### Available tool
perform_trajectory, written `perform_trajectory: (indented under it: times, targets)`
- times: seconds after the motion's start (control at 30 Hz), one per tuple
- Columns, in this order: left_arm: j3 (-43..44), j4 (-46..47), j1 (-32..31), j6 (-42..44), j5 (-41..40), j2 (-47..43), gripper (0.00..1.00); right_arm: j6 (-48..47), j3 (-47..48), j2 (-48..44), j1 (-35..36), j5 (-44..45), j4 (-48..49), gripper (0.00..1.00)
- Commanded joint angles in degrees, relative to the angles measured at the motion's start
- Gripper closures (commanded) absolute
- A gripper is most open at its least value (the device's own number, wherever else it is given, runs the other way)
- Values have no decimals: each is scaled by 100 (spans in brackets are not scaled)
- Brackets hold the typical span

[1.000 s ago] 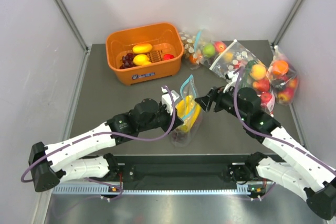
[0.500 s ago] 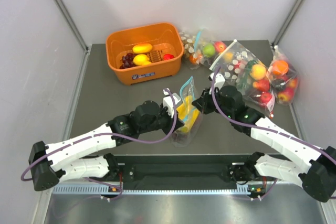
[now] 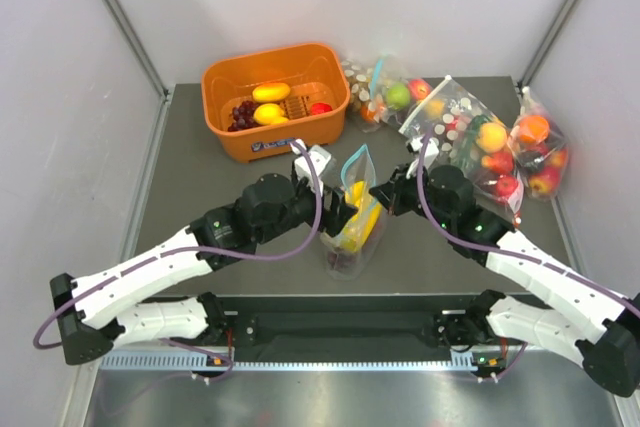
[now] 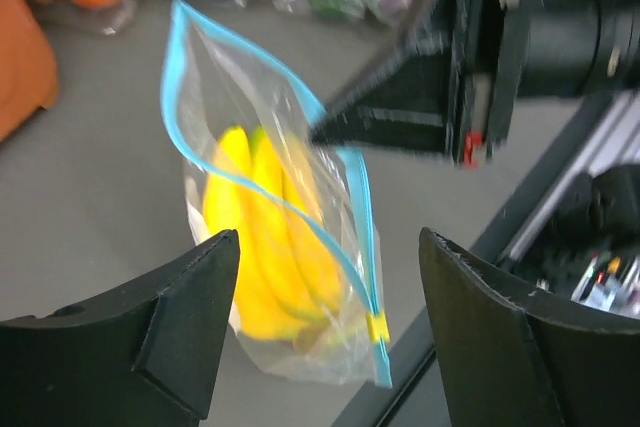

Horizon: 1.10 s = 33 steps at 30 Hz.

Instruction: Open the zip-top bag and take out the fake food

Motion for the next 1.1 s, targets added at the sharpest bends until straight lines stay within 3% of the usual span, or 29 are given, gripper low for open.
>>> perform_trajectory:
  times: [0.0,0.17,0.5,0.6,0.63,0.67,0.77,0.83,1.07]
  targets:
    - [394,-64,356,-456,-422,229,22,-62,-93,-192,124,125,252,100]
    - [368,59,1219,-1019,615,801,25,-80,-164,-350,185,151,252,100]
    - [122,762,1290,-1178,1266,1205,25,-167,-243,-394,273,178,252,100]
    - [157,683,1307,-1143,1363,1451,39,-194,-287,-412,282,204,244,100]
    - [165,692,1307,-1143,1407,1495,48,-211,-287,-438,273,361,217,100]
    - [157,683,1325,-1134,1477,1539,64,-264,-296,-464,273,519,165,100]
    - [165,805,1343,-1151,1609,1645,94,-483,-235,-684,247,993,-37,100]
    - [218,885,1360,-1169,1706,1715,100,-589,-138,-841,133,1100,-178,100]
    - [727,1288,1413,-1301,2154,2040,100,-1089,573,-1088,-859,970,-714,100]
